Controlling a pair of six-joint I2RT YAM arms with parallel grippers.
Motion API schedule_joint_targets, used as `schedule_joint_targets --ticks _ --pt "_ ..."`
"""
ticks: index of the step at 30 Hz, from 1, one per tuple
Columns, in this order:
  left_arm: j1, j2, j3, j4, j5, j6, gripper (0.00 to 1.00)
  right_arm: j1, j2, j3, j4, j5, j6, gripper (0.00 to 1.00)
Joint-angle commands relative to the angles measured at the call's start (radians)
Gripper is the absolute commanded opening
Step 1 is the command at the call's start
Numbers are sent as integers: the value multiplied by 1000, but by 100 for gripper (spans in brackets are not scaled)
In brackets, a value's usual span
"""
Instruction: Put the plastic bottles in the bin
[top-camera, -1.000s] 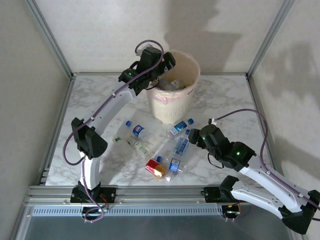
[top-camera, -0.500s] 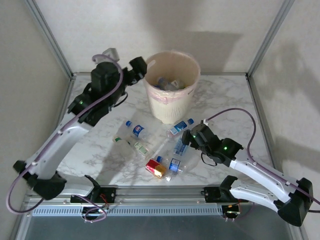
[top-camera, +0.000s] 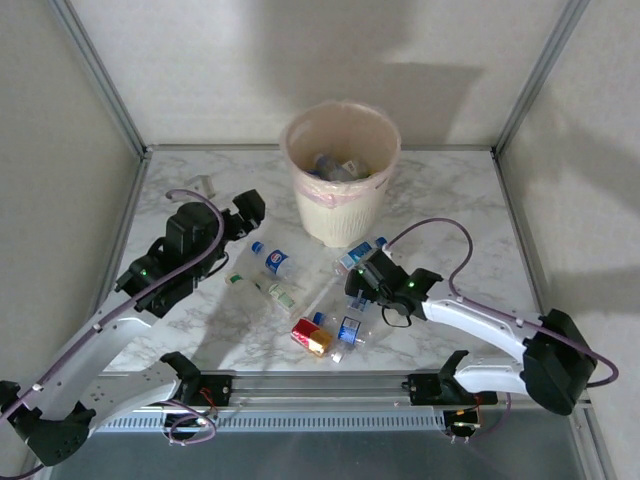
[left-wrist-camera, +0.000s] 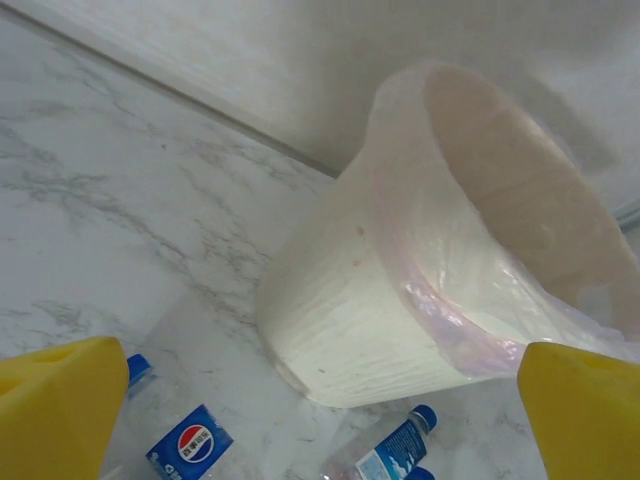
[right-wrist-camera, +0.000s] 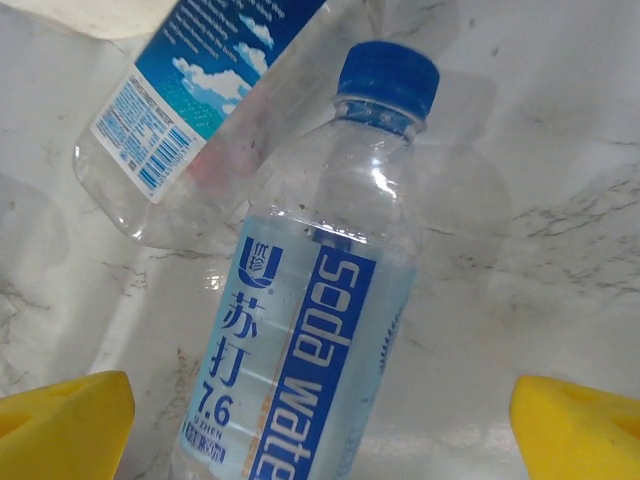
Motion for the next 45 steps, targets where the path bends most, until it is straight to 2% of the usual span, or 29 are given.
schedule_joint_targets --ticks 1,9,18,38,45 --pt "33 -13 -34 -62 -33 -65 100 13 48 14 26 -13 28 96" --pt "74 -22 -134 -41 72 -144 98 13 162 48 18 -19 33 93" --pt "79 -23 -169 -39 96 -161 96 12 254 89 -9 5 27 91" --pt "99 -42 -265 -23 136 -205 91 -4 293 71 -7 10 34 65" --pt "108 -41 -267 -23 142 -203 89 -8 251 59 -24 28 50 56"
